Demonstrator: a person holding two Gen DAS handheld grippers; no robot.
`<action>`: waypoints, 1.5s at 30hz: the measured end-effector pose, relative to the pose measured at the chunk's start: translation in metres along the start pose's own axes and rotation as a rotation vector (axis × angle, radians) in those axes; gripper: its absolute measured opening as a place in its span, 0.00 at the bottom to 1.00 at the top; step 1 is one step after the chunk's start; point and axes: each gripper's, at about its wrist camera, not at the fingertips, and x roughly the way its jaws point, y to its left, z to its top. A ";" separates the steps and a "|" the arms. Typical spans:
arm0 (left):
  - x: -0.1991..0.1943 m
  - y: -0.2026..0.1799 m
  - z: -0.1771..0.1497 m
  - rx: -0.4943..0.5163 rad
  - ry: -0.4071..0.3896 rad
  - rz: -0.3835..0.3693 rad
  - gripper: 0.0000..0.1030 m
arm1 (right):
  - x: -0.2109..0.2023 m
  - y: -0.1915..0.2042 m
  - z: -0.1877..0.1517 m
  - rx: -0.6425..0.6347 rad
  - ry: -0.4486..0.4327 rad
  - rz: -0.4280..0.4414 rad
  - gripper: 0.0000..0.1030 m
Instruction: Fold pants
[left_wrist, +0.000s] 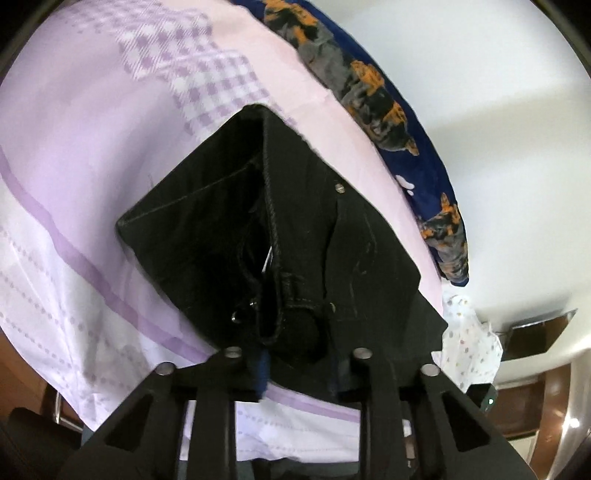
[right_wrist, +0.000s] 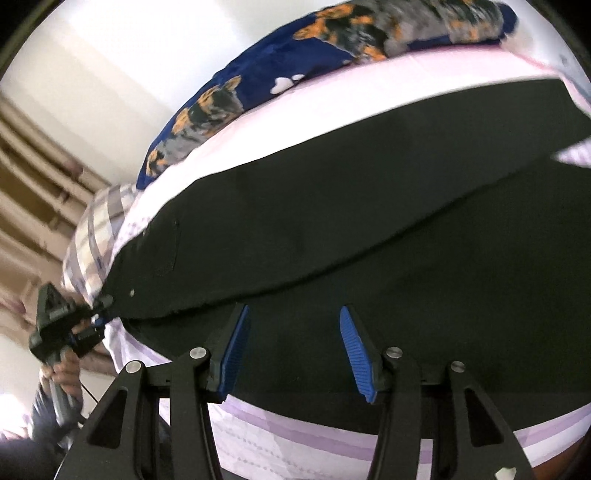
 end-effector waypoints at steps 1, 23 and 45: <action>-0.002 -0.004 0.001 0.009 -0.006 0.005 0.19 | 0.001 -0.003 0.000 0.026 -0.004 0.014 0.47; -0.012 -0.029 0.036 0.071 0.001 0.087 0.18 | -0.026 -0.125 0.082 0.440 -0.248 -0.034 0.32; 0.008 -0.033 0.057 0.402 0.096 0.250 0.18 | -0.107 -0.126 0.065 0.291 -0.360 -0.354 0.04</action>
